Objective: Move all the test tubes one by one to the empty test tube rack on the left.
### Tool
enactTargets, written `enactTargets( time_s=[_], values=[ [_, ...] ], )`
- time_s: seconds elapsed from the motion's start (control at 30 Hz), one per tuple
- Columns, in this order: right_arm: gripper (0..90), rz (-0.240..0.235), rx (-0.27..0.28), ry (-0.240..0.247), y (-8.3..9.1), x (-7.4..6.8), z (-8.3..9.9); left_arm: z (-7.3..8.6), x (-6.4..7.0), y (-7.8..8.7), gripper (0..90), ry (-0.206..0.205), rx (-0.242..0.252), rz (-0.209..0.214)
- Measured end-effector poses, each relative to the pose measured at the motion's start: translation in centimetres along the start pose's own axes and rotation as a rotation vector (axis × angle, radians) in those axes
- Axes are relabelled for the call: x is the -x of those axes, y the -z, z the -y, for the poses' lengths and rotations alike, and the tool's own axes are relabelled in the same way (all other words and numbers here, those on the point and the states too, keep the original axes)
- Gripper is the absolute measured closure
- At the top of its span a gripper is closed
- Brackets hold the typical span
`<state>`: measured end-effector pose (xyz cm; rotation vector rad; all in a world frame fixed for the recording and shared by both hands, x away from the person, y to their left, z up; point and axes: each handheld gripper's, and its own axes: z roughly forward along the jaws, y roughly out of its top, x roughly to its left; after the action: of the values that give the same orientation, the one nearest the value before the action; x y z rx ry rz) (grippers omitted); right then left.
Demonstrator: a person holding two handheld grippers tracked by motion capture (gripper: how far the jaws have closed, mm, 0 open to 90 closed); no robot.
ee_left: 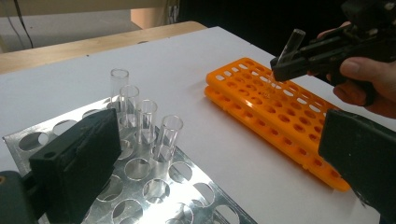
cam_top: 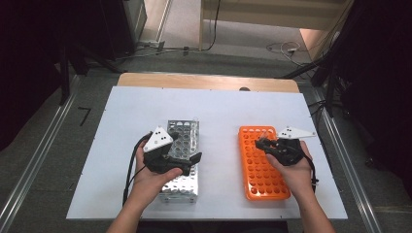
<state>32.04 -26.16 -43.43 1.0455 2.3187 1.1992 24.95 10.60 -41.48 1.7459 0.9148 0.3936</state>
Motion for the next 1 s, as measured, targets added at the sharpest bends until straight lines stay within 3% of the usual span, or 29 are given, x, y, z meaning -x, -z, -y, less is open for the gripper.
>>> enactTargets(
  time_s=[0.13, 0.37, 1.0],
  values=[
    [74.2, -0.013, 0.023, -0.002, 0.8, -0.2, -0.4, -0.1, 0.1, 0.0, 0.0, -0.001, 0.001, 0.005],
    [74.2, -0.079, 0.044, 0.012, 1.2, -1.2, -1.0, -0.2, 0.3, 0.1, 0.0, -0.007, 0.001, 0.014],
    [74.2, -0.254, 0.022, 0.1, 1.1, -5.8, -2.6, -0.6, 2.0, -0.5, 0.0, -0.037, -0.01, 0.051]
  ],
)
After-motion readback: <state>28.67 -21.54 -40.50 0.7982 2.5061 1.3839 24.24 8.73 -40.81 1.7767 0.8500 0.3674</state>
